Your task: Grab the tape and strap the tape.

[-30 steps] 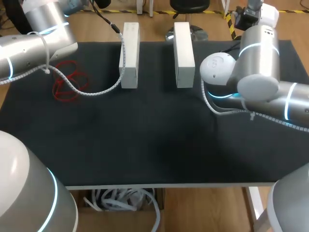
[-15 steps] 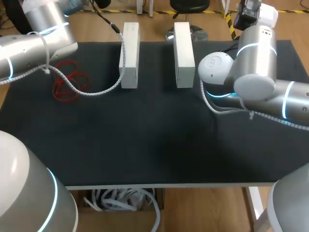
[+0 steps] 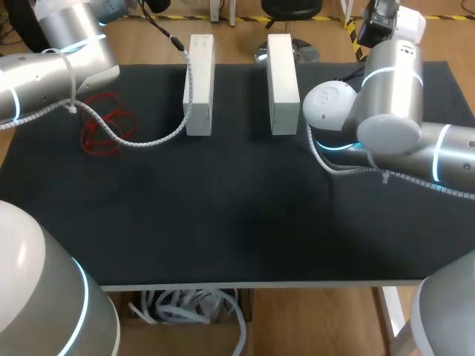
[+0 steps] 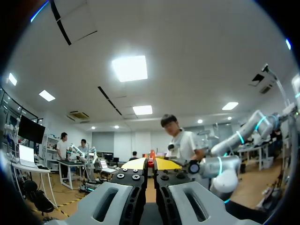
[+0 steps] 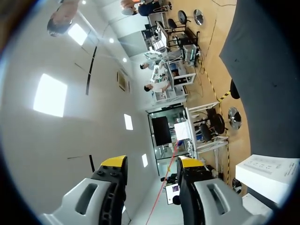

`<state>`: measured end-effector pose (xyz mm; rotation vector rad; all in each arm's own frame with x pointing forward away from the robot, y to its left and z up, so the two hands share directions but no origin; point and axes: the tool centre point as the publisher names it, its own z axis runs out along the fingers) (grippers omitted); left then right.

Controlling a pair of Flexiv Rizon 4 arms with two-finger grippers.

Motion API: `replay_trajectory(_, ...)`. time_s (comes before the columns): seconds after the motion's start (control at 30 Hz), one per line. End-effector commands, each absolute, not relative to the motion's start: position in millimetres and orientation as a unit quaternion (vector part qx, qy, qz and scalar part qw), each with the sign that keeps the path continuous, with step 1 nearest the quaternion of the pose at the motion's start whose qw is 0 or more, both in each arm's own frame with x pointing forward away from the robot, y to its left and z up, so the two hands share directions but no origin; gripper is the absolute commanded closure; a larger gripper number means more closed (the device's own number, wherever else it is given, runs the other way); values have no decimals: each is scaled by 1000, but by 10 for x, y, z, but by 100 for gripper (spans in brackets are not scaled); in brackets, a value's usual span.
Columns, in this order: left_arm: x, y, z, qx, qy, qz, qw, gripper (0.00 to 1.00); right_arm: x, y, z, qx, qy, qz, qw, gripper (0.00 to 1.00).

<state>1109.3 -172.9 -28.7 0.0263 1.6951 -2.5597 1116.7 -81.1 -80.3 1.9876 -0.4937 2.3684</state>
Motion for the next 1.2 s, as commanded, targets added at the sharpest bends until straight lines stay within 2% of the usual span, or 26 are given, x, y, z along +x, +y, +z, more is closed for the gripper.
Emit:
replay_trajectory(0.03,11098,-1728,-290,9,551,-833,36,100,11165,-793,-797,637,-160,754,11,61)
replay_trajectory(0.13,11098,-1728,-290,9,551,-833,36,100,11164,-795,-798,638,-159,753,12,70)
replay_trajectory(0.33,11098,-1728,-290,9,551,-833,36,100,11147,-786,-801,638,-159,753,13,69)
replay_trajectory(0.57,11098,-1728,-290,9,551,-833,36,100,11126,-755,-819,640,-155,752,13,74)
replay_trajectory(0.6,11098,-1728,-290,9,551,-833,36,100,11125,-750,-822,641,-154,752,13,85)
replay_trajectory(0.7,11098,-1728,-290,9,551,-833,36,100,11122,-740,-833,642,-152,751,16,100)
replay_trajectory(1.2,11098,-1728,-290,9,551,-833,36,100,11096,-722,-868,644,-149,750,21,100)
